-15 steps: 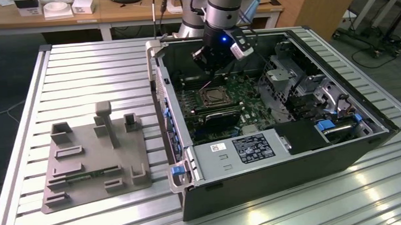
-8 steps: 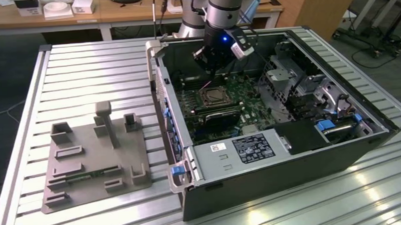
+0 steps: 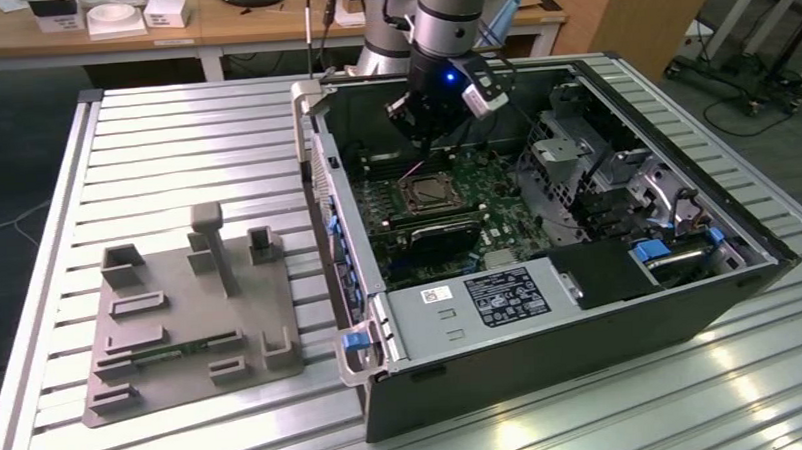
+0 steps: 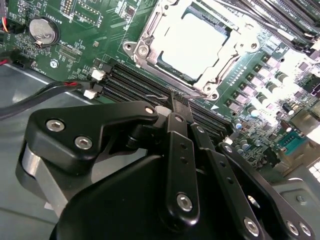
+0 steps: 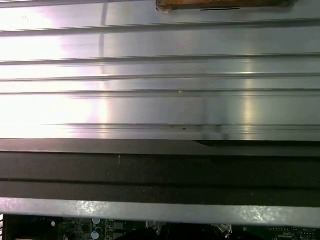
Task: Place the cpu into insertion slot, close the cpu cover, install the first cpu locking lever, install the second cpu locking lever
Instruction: 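Install the first cpu locking lever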
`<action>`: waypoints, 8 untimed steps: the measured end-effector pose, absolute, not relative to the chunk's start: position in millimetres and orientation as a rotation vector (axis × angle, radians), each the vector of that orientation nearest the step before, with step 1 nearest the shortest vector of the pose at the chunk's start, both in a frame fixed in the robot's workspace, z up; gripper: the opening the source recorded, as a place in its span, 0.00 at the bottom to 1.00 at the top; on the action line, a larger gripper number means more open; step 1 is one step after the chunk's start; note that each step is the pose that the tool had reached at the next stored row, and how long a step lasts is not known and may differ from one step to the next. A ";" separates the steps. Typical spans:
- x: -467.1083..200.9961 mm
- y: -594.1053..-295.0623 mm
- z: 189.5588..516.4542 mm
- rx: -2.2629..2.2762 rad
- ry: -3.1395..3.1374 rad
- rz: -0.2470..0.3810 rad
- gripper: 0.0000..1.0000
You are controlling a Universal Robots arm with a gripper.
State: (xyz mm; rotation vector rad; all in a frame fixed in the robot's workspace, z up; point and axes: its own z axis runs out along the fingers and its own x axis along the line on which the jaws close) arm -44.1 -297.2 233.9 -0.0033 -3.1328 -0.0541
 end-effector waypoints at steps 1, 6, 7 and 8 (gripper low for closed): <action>-44.1 -297.2 233.8 -0.002 -3.133 -0.054 0.10; -44.1 -296.8 233.0 0.002 -3.133 -0.061 0.10; -44.1 -296.7 232.9 0.002 -3.132 -0.068 0.10; -44.1 -296.7 232.8 0.002 -3.132 -0.079 0.10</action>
